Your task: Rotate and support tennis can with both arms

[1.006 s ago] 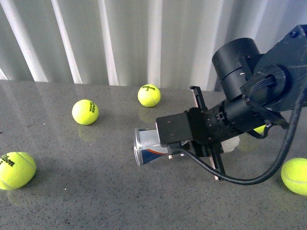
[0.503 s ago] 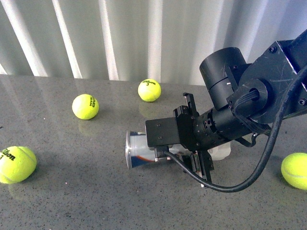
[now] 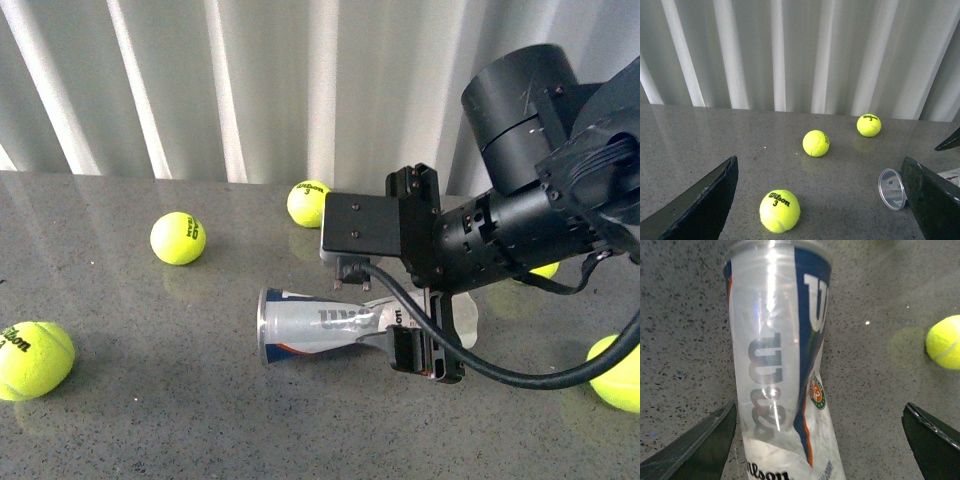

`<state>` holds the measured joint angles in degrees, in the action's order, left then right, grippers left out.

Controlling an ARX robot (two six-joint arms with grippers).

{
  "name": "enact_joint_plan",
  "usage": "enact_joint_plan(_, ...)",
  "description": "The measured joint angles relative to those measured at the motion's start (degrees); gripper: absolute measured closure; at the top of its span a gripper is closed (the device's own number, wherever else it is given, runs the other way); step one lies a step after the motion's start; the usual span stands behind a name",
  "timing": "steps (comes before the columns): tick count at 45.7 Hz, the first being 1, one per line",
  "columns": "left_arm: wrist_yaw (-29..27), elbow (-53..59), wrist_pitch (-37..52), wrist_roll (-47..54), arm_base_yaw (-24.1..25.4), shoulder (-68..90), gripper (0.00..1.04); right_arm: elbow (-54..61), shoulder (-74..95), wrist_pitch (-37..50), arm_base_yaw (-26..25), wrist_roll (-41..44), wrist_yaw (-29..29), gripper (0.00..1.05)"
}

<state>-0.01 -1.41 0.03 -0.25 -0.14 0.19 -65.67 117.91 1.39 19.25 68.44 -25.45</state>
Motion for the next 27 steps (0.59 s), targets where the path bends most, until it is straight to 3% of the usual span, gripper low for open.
enact_joint_plan(10,0.0,0.0,0.0,0.0,0.0,0.0,0.07,4.8,-7.5,0.9,-0.4,-9.4,-4.9,0.07)
enact_joint_plan(15,0.0,0.0,0.0,0.0,0.0,0.0,0.07,8.6,-15.3,7.6,-1.3,-23.9,-6.2,0.07)
enact_joint_plan(17,0.0,0.0,0.0,0.0,0.0,0.0,0.07,10.4,-18.9,11.3,-2.2,-31.7,-4.2,0.07)
enact_joint_plan(20,0.0,0.0,0.0,0.0,0.0,0.0,0.07,13.1,-24.7,14.8,-4.5,-45.9,3.5,0.07)
enact_joint_plan(23,0.0,0.0,0.0,0.0,0.0,0.0,0.07,15.7,-29.7,12.0,-7.6,-58.2,12.5,0.07)
enact_joint_plan(27,-0.1,0.0,0.0,0.0,0.0,0.0,0.07,19.6,-33.8,10.8,-10.2,-69.6,19.0,0.07)
